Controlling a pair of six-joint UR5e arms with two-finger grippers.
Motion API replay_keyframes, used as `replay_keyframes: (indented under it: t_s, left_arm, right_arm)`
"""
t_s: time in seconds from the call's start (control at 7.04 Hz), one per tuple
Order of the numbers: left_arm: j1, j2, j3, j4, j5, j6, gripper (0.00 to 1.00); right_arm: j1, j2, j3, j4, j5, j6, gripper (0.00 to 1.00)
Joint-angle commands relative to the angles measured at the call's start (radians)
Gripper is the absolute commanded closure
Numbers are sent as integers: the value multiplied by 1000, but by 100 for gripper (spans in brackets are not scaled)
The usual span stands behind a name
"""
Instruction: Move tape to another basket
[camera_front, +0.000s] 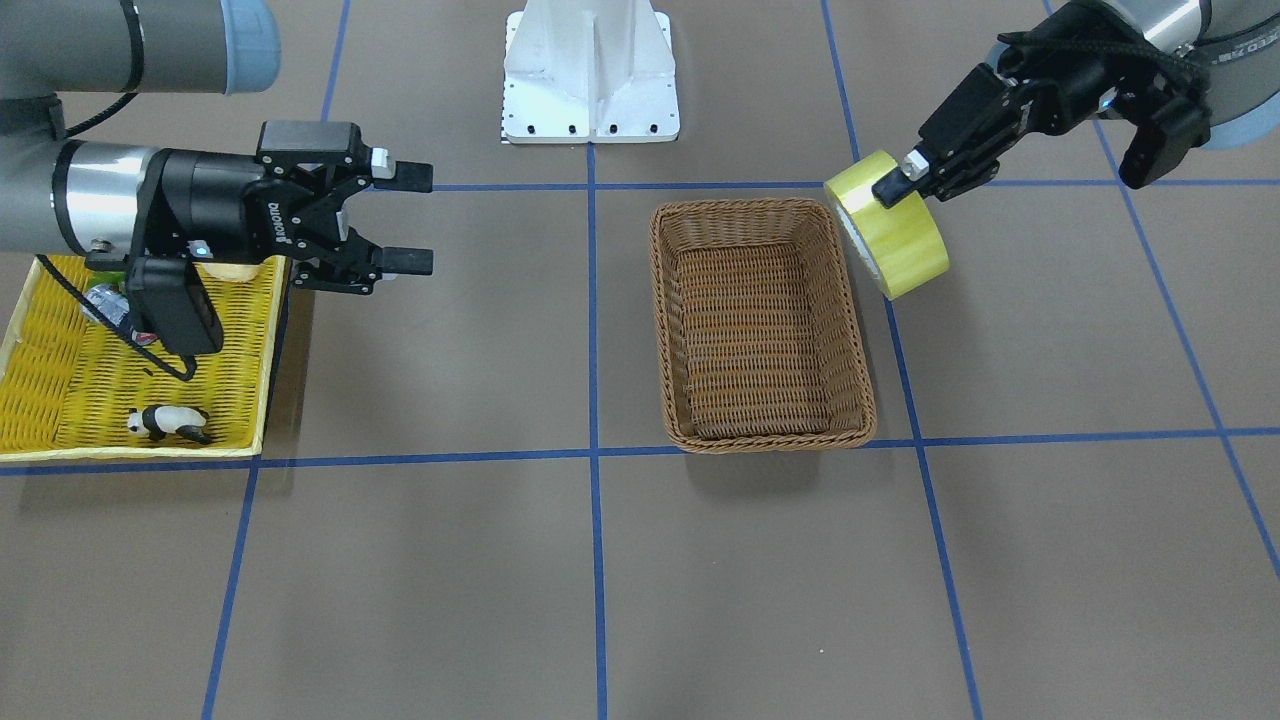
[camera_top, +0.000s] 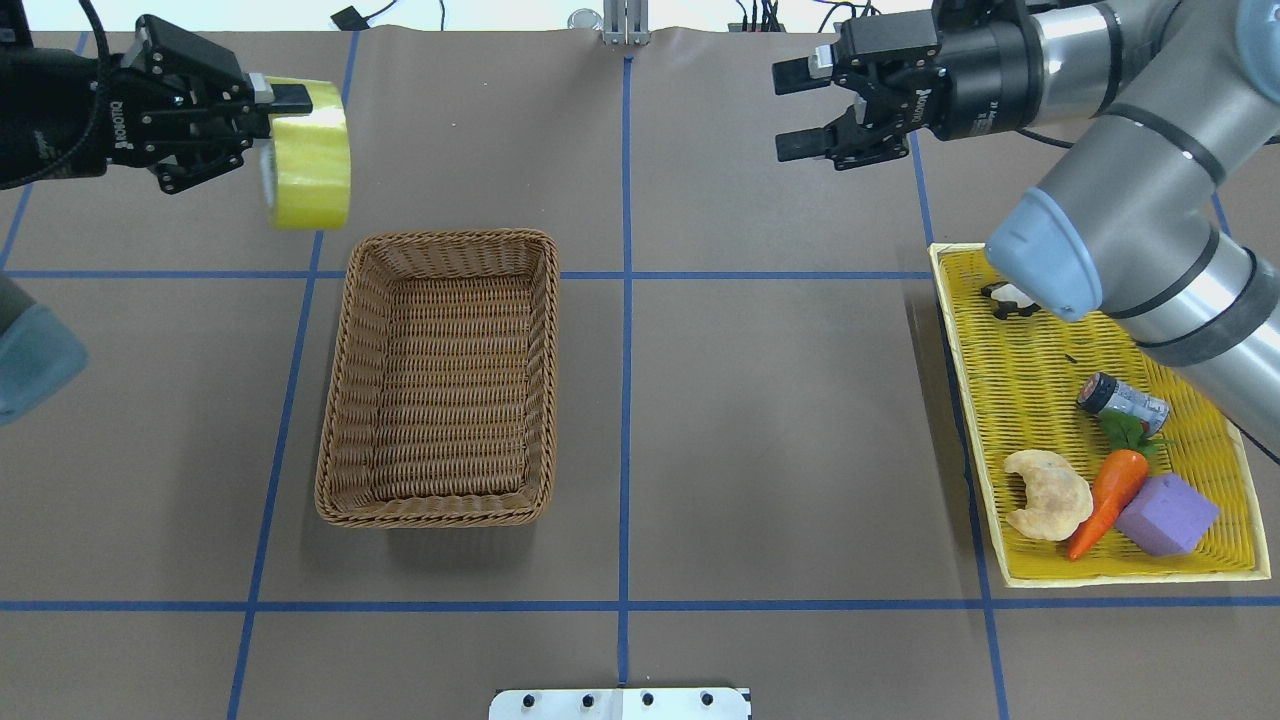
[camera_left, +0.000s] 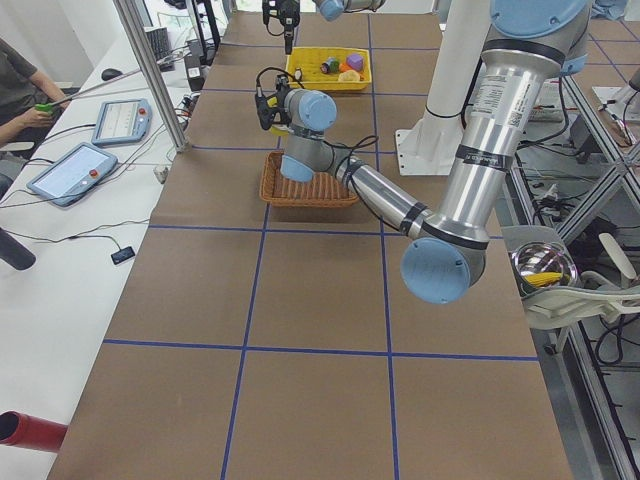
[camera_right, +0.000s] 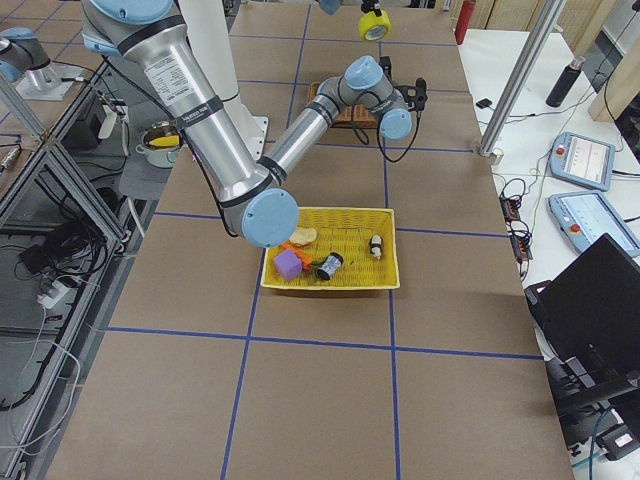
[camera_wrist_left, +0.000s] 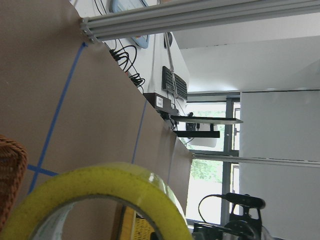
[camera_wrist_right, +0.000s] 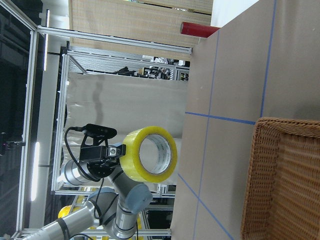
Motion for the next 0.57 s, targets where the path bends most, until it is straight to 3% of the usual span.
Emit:
replay_keyframes:
  t_s: [0.0, 0.28, 0.43]
  left_arm:
    - [5, 71, -83, 251, 3, 188, 100]
    - [28, 98, -115, 386, 3, 241, 100]
    - [48, 91, -170, 538, 8, 241, 100]
  right_arm:
    - [33, -10, -2, -134, -61, -122, 3]
    - [27, -7, -3, -292, -62, -233, 3]
    - [25, 2, -5, -383, -60, -234, 5]
